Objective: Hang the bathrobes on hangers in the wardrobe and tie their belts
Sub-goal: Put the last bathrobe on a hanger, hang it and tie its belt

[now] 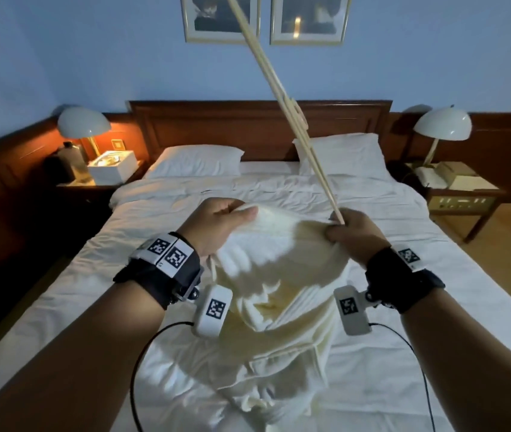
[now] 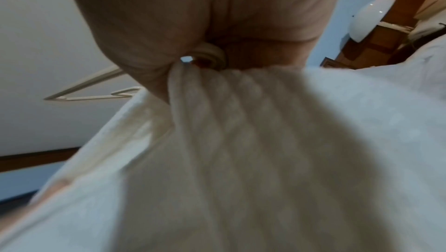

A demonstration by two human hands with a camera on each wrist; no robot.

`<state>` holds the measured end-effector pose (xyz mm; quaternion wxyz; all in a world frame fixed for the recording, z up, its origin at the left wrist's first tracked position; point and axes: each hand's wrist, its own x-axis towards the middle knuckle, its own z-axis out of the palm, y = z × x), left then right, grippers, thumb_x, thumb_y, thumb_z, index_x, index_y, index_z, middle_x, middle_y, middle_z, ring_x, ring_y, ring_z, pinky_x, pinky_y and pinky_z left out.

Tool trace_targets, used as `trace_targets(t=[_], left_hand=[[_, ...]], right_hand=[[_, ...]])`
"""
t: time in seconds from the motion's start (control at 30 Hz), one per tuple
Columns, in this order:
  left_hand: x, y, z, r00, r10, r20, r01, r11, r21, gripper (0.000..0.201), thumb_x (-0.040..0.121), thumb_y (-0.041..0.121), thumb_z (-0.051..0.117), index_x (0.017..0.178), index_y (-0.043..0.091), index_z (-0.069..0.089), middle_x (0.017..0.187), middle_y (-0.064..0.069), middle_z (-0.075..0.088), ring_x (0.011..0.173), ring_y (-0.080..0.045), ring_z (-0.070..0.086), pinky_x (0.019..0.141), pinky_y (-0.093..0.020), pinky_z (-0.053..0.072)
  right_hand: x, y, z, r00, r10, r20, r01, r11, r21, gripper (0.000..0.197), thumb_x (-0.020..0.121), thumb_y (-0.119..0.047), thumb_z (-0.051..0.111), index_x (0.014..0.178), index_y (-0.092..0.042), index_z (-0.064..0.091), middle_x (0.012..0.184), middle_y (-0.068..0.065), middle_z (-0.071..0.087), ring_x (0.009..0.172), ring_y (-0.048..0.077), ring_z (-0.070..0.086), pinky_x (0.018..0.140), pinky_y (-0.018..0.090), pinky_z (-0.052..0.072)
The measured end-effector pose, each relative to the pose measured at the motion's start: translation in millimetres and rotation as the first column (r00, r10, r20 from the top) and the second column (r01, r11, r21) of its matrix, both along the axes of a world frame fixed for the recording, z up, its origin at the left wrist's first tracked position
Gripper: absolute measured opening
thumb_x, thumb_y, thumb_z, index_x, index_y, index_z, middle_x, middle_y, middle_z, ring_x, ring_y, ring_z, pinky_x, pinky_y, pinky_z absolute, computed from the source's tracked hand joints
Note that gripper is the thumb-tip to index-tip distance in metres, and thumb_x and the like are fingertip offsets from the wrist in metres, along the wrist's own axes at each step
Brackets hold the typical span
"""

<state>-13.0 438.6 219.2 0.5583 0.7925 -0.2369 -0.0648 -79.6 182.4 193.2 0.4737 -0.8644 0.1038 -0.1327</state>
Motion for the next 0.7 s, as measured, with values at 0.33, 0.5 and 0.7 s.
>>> trace_targets(t=[0.33, 0.5, 0.7], left_hand=[[-23.0, 4.0, 4.5, 0.932, 0.332, 0.146, -0.314, 0.94, -0.131, 0.032, 0.081, 0.044, 0.064, 0.089, 0.014, 0.072, 0.081, -0.009, 0.069, 0.074, -0.025, 0.062, 0.07, -0.041, 0.052], [-28.3, 32.3, -1.6, 0.863, 0.478, 0.165, -0.458, 0.877, -0.145, 0.037, 0.08, 0.048, 0.064, 0.09, 0.012, 0.07, 0.091, -0.025, 0.067, 0.085, -0.04, 0.065, 0.081, -0.057, 0.053], [-33.6, 75.5, 47.1, 0.689, 0.613, 0.387, -0.587, 0.785, -0.199, 0.014, 0.087, 0.034, 0.064, 0.077, 0.026, 0.069, 0.073, 0.004, 0.061, 0.069, -0.006, 0.051, 0.064, -0.021, 0.042]], right_hand=[[-13.8, -6.4, -131.9, 0.959, -0.084, -0.27, 0.047, 0.989, -0.141, 0.027, 0.076, -0.013, 0.067, 0.067, -0.016, 0.042, 0.067, 0.003, 0.05, 0.068, 0.026, 0.05, 0.057, 0.03, 0.037], [13.0, -28.3, -127.4, 0.941, -0.149, -0.304, 0.024, 0.926, -0.378, 0.031, 0.079, -0.025, 0.072, 0.102, -0.01, 0.059, 0.105, 0.013, 0.064, 0.1, 0.033, 0.06, 0.073, 0.028, 0.041], [84.9, -67.5, -10.0, 0.973, -0.231, 0.03, 0.221, 0.873, -0.434, 0.031, 0.09, -0.027, 0.06, 0.111, -0.004, 0.058, 0.112, 0.022, 0.063, 0.101, 0.038, 0.06, 0.075, 0.036, 0.047]])
